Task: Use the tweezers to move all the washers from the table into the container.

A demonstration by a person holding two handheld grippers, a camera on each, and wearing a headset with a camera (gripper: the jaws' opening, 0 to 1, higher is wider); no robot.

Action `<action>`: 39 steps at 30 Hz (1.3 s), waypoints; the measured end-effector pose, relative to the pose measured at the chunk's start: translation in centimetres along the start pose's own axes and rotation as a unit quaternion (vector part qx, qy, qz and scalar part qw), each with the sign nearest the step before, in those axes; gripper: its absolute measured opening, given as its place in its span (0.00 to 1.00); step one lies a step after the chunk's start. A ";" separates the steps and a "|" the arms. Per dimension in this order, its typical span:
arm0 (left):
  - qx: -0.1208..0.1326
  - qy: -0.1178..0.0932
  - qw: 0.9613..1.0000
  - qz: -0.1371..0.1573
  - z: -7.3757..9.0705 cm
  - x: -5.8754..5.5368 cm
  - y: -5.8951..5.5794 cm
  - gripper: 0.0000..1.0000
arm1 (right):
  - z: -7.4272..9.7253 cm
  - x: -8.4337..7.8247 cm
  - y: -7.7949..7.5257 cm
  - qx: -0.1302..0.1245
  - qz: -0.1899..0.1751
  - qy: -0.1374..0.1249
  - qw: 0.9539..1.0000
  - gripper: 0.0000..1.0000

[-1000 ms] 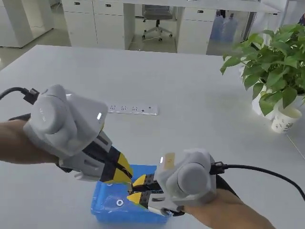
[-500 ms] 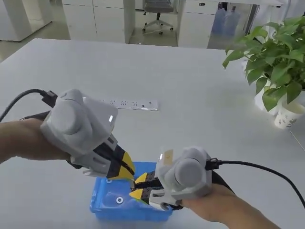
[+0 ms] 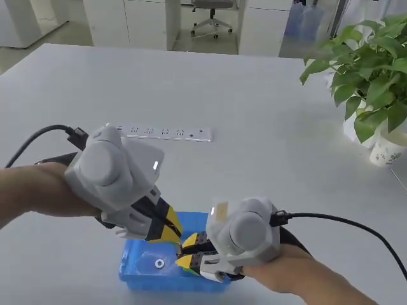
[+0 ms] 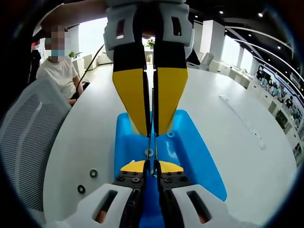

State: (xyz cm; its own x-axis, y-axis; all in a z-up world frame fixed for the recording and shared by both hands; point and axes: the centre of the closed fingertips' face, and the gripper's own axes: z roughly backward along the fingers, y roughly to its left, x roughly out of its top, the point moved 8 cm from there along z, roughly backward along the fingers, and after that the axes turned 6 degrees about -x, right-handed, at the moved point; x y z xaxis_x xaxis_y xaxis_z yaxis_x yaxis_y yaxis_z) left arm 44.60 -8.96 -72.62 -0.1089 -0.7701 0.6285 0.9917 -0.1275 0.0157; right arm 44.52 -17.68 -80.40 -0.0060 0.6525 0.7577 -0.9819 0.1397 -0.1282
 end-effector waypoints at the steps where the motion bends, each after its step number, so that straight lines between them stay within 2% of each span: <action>1: 0.000 0.000 1.000 0.000 0.0 0.0 0.0 0.04 | 0.0 0.0 0.0 0.000 0.000 0.000 1.000 0.09; 24: -0.008 0.003 1.000 -0.008 -0.4 0.0 0.0 0.04 | 0.0 -0.2 0.2 0.002 0.007 0.005 1.000 0.10; 32: -0.002 -0.001 1.000 -0.009 0.2 0.3 0.0 0.05 | 0.4 0.1 0.2 -0.002 0.003 -0.003 1.000 0.10; 39: 0.007 -0.006 1.000 -0.009 1.0 0.9 -0.6 0.04 | 1.0 0.9 0.3 -0.007 0.009 -0.008 1.000 0.10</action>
State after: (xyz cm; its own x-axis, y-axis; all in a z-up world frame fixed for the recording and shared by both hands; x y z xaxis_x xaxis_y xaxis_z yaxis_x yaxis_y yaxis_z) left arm 44.01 -8.95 -71.31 -0.1257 -0.7605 0.6371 0.9905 -0.1326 0.0371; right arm 44.05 -17.80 -79.13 -0.0276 0.6426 0.7657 -0.9788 0.1382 -0.1513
